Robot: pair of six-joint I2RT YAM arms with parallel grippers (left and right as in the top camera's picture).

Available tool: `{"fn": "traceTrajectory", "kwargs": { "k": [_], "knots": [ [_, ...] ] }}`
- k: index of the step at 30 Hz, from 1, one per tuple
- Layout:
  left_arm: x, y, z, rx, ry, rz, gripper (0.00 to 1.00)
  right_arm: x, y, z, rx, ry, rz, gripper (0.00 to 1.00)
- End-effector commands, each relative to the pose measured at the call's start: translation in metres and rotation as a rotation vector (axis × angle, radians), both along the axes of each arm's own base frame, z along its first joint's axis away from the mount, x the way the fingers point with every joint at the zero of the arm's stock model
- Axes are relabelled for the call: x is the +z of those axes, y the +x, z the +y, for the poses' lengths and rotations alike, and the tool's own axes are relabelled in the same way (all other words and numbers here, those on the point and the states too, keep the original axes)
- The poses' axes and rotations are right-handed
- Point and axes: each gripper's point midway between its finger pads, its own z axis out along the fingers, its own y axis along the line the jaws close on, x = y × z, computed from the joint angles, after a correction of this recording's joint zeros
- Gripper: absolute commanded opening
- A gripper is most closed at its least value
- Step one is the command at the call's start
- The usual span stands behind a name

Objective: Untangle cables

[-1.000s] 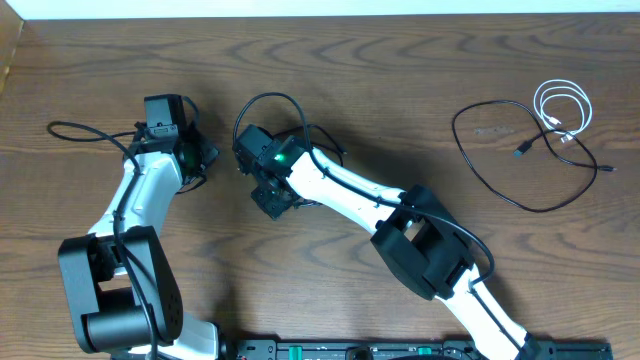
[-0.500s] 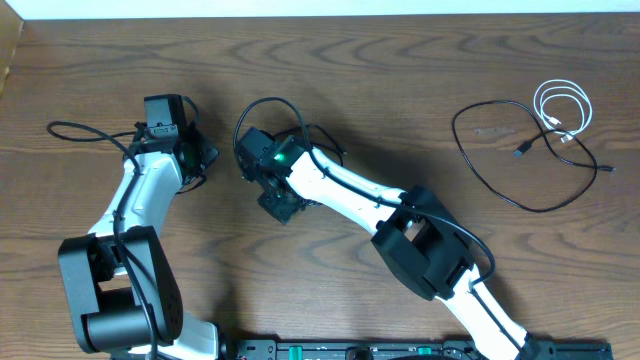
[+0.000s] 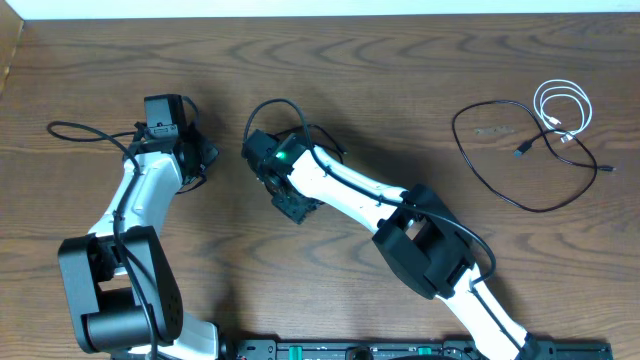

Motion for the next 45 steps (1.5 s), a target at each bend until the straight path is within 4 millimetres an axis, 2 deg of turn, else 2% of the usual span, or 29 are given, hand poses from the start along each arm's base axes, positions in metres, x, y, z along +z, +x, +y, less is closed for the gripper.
{"fn": "traceTrajectory", "kwargs": {
  "k": [1,5,14,17,20,21,24,26,28,31,36,45],
  "knots": [
    [-0.001,-0.002,0.001,-0.002,0.007,0.006,0.24,0.010,0.003,-0.005,0.008,-0.018,-0.020,0.49],
    [-0.001,-0.002,0.001,-0.002,0.007,0.006,0.24,0.010,0.000,-0.009,0.009,-0.033,-0.008,0.44],
    [-0.001,-0.002,0.001,-0.002,0.007,0.006,0.24,0.009,-0.017,-0.002,0.014,0.008,0.079,0.41],
    [-0.001,-0.002,0.001,-0.002,0.007,0.006,0.24,0.009,-0.013,0.002,0.015,0.020,0.056,0.36],
    [-0.001,-0.002,0.001,-0.002,0.007,0.006,0.24,0.010,0.001,0.005,0.014,0.023,-0.010,0.30],
    [-0.001,-0.002,0.001,-0.003,0.006,0.006,0.24,0.010,0.005,0.005,0.013,0.022,-0.032,0.31],
    [-0.001,-0.002,0.001,-0.002,0.007,0.006,0.24,0.011,0.015,0.011,0.011,0.042,-0.076,0.44],
    [-0.001,-0.002,0.001,-0.002,0.007,0.006,0.24,0.011,0.014,0.019,0.013,0.079,-0.065,0.52],
    [-0.001,-0.002,0.001,-0.002,0.007,0.006,0.24,0.012,0.008,0.029,0.021,0.126,-0.033,0.54],
    [-0.001,-0.002,0.001,-0.002,0.006,0.006,0.24,0.013,0.000,0.044,0.030,0.201,0.010,0.53],
    [-0.001,-0.002,0.001,-0.002,0.007,0.006,0.24,0.016,0.007,0.059,-0.067,0.262,-0.013,0.48],
    [-0.001,-0.002,0.001,-0.002,0.007,0.006,0.24,0.010,0.009,0.063,-0.101,0.280,-0.020,0.39]
  ]
}}
